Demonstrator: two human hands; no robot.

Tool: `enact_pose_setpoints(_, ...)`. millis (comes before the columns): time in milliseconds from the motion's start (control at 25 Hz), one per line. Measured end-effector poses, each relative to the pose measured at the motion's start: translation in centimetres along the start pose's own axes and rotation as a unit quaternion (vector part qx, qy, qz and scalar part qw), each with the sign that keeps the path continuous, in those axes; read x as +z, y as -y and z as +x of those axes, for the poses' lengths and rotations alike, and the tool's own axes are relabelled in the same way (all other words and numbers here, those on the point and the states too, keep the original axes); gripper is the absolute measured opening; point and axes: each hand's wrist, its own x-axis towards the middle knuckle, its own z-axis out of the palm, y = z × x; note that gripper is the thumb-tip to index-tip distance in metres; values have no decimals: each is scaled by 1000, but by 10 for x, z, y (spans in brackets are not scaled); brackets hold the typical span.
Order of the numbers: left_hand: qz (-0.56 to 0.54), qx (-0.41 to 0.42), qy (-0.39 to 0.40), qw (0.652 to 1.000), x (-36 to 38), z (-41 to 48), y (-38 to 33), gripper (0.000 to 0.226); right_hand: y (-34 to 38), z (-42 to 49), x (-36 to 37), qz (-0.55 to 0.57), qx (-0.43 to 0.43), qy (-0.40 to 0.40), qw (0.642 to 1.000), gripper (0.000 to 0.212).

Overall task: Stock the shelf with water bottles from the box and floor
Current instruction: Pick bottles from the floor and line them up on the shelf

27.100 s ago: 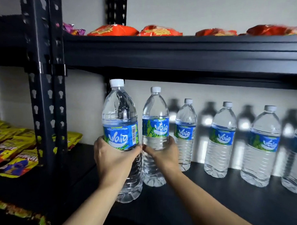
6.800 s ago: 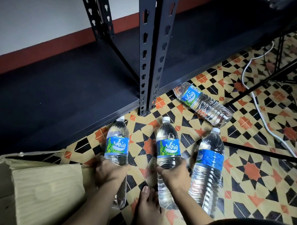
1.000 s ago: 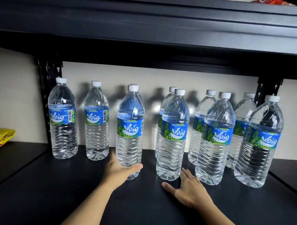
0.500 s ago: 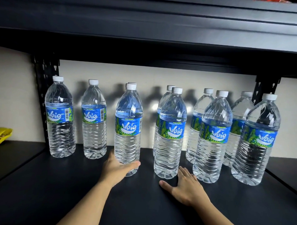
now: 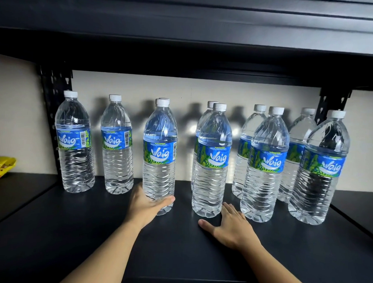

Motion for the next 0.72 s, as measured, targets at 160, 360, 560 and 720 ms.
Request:
enact_pose_setpoints(160,4,-11,-2,1000,0,1,7,46,0,0,-1,-1,-1,0,1000,110)
enact_pose_setpoints(360,-6,-8,-10,1000,1,1,3,49,-1,0,-1,2,2,-1,1000,110)
enact_pose_setpoints(560,-7,-49,0,999,0,-6,3,117,0,-1,-2,12,2,-1,1000,110)
enact_pose_setpoints(720,-21,-74,12,997,-4,-35,-11,145,4,-9,-7,40,2,-11,999,114)
